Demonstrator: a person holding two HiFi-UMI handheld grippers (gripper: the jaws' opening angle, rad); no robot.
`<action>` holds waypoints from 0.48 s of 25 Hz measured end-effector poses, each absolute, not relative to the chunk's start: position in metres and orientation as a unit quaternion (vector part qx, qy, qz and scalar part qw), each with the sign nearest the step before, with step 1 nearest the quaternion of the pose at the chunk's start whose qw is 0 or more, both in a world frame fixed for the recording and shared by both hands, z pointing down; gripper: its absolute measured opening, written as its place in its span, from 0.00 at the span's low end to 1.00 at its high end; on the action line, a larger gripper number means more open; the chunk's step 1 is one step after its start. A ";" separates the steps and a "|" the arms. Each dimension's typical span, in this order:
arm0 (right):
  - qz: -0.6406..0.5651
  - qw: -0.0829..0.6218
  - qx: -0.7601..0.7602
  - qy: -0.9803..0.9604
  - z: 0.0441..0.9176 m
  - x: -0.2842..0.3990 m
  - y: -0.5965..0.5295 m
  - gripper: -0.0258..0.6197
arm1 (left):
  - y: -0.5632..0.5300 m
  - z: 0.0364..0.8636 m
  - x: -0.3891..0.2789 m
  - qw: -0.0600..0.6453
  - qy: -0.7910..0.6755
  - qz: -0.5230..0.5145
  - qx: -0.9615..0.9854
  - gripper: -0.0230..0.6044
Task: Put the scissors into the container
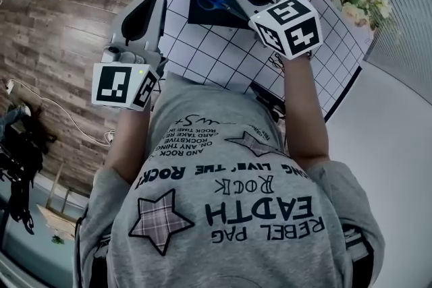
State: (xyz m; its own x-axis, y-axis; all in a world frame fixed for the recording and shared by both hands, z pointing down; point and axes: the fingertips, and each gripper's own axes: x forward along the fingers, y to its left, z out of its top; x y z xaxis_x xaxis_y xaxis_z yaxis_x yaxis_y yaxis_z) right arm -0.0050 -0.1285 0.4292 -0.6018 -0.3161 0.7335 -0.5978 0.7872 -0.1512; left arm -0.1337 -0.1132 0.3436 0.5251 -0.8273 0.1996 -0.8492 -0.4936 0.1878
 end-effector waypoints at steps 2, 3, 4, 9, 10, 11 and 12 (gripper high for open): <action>0.192 0.350 0.272 -0.876 0.418 0.000 -0.128 0.07 | -0.110 0.339 -0.132 0.128 -0.484 0.040 0.865 0.05; 0.191 0.344 0.277 -0.877 0.413 0.002 -0.127 0.07 | -0.109 0.336 -0.132 0.125 -0.483 0.039 0.866 0.05; 0.190 0.338 0.282 -0.878 0.408 0.004 -0.127 0.07 | -0.108 0.333 -0.131 0.122 -0.482 0.039 0.867 0.05; 0.185 0.310 0.299 -0.883 0.384 0.011 -0.122 0.07 | -0.104 0.319 -0.130 0.108 -0.479 0.037 0.870 0.05; 0.184 0.303 0.303 -0.885 0.380 0.012 -0.121 0.07 | -0.104 0.317 -0.129 0.104 -0.479 0.037 0.871 0.05; 0.183 0.296 0.307 -0.886 0.375 0.014 -0.120 0.07 | -0.103 0.315 -0.129 0.102 -0.478 0.038 0.872 0.05; 0.182 0.289 0.311 -0.887 0.370 0.016 -0.119 0.07 | -0.102 0.313 -0.129 0.099 -0.478 0.038 0.872 0.05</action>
State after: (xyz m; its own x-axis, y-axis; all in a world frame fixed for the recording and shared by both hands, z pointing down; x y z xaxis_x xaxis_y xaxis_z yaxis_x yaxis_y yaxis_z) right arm 0.0156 -0.1187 0.3705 -0.6390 -0.4466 0.6263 -0.6569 0.7404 -0.1424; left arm -0.1287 -0.1022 0.3133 0.5403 -0.8258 0.1616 -0.8410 -0.5234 0.1369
